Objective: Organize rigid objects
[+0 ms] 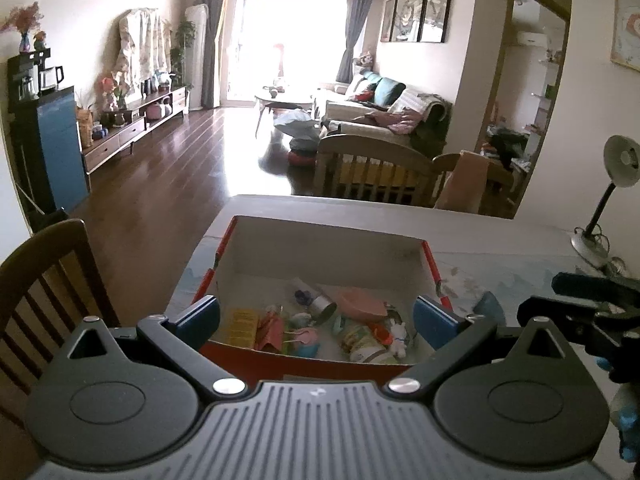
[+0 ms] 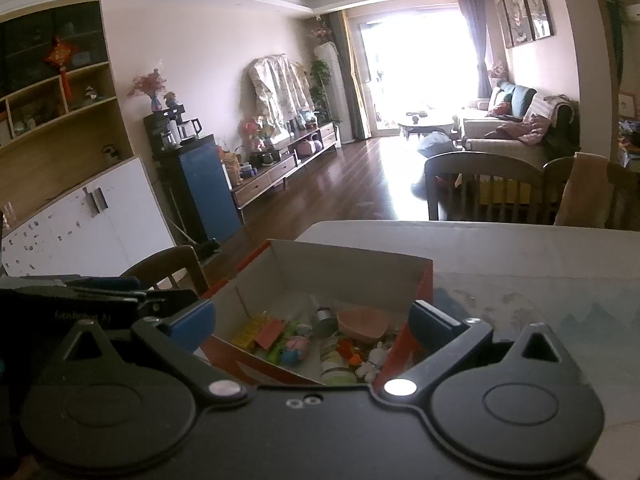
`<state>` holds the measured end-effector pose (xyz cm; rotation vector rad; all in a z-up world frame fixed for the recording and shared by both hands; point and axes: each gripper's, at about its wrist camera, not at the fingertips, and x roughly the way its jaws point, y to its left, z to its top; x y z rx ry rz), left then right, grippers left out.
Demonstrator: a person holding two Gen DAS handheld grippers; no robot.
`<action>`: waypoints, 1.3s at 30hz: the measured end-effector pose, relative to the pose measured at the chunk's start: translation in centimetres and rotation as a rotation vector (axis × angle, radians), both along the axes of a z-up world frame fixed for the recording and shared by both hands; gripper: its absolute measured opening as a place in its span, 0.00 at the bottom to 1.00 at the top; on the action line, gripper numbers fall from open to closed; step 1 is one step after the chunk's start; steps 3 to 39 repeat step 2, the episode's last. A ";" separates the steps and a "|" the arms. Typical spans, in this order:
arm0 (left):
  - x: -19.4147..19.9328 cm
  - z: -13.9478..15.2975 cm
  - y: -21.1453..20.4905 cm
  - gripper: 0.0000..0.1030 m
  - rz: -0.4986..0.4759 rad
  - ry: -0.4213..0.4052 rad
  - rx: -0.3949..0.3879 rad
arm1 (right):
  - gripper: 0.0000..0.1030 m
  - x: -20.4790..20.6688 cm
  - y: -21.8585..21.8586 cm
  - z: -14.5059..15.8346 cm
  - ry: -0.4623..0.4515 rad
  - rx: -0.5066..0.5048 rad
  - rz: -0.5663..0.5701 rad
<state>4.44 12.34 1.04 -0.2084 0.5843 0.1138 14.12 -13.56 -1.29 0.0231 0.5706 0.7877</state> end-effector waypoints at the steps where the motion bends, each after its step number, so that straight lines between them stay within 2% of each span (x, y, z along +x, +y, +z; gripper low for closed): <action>1: 0.0 0.0 0.1 1.00 -0.002 -0.001 -0.006 | 1.00 0.0 -0.1 -0.1 0.000 -0.002 -0.006; 39: 0.0 0.0 0.1 1.00 -0.007 0.000 -0.009 | 1.00 0.1 -0.3 -0.2 0.000 -0.007 -0.014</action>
